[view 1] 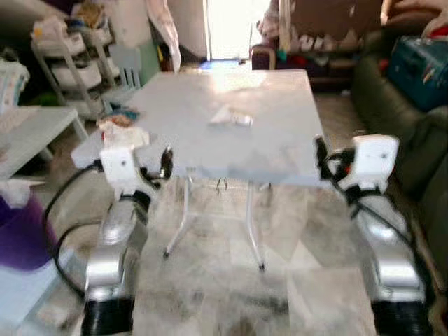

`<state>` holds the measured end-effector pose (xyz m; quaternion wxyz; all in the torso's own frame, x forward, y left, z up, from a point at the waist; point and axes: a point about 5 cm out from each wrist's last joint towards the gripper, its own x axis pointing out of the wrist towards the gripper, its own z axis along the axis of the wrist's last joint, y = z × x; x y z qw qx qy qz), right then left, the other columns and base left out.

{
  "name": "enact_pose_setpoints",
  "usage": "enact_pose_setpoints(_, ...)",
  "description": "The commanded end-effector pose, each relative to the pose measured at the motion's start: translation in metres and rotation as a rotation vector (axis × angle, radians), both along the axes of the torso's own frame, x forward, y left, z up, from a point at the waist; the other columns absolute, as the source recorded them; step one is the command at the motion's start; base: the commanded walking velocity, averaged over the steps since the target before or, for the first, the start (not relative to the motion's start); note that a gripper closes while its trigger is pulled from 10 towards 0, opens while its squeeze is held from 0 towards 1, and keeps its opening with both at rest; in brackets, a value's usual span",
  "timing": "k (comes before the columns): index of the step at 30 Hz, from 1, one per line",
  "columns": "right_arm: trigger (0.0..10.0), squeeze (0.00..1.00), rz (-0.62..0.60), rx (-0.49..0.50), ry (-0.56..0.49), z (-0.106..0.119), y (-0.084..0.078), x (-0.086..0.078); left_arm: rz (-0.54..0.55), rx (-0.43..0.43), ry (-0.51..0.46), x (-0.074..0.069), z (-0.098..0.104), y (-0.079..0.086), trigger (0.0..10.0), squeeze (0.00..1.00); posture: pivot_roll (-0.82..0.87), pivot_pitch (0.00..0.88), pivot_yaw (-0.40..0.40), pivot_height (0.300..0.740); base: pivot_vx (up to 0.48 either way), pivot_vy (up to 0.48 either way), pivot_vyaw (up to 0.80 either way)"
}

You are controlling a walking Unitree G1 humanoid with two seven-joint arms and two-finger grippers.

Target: Picking trash to rubbish bin

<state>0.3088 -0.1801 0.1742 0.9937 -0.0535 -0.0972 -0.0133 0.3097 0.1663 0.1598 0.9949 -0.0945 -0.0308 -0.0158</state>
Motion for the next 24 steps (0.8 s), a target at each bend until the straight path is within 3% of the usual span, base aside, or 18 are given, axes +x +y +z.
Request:
enact_pose_setpoints(1,10.0,0.0,0.014,-0.009,-0.005,0.002,0.004,0.002,0.011,0.004,0.006,0.003,0.0,0.006,10.0,0.0,-0.05,0.0,0.018,0.74,0.0,0.0,0.0)
enact_pose_setpoints(9,10.0,0.0,0.006,-0.018,-0.003,0.001,0.004,0.002,0.036,0.024,-0.001,0.012,0.003,0.016,10.0,0.0,-0.05,0.0,0.024,0.74,0.0,0.0,0.0)
enact_pose_setpoints(14,10.0,0.0,-0.018,0.022,0.054,-0.013,-0.001,0.003,0.032,0.038,0.063,0.017,-0.013,0.019,10.0,0.0,-0.05,0.0,0.022,0.74,0.0,0.0,0.0)
enact_pose_setpoints(16,10.0,0.0,-0.038,0.035,0.117,-0.031,-0.009,0.002,-0.009,0.048,0.17,0.016,-0.041,0.018,10.0,0.0,-0.05,0.0,0.022,0.74,0.0,0.0,0.0)
enact_pose_setpoints(20,10.0,0.0,-0.084,0.023,0.193,-0.056,-0.023,-0.004,-0.041,0.108,0.281,0.006,-0.078,0.02,10.0,0.0,-0.05,0.0,0.023,0.74,0.0,0.0,0.0)
enact_pose_setpoints(21,10.0,0.0,-0.084,0.023,0.193,-0.056,-0.023,-0.004,-0.041,0.108,0.281,0.006,-0.078,0.02,10.0,0.0,-0.05,0.0,0.023,0.74,0.0,0.0,0.0)
enact_pose_setpoints(24,10.0,0.0,-0.145,0.029,0.258,-0.079,-0.038,-0.016,-0.058,0.164,0.34,-0.009,-0.104,0.025,10.0,0.0,-0.05,0.0,0.025,0.74,0.0,0.0,0.0)
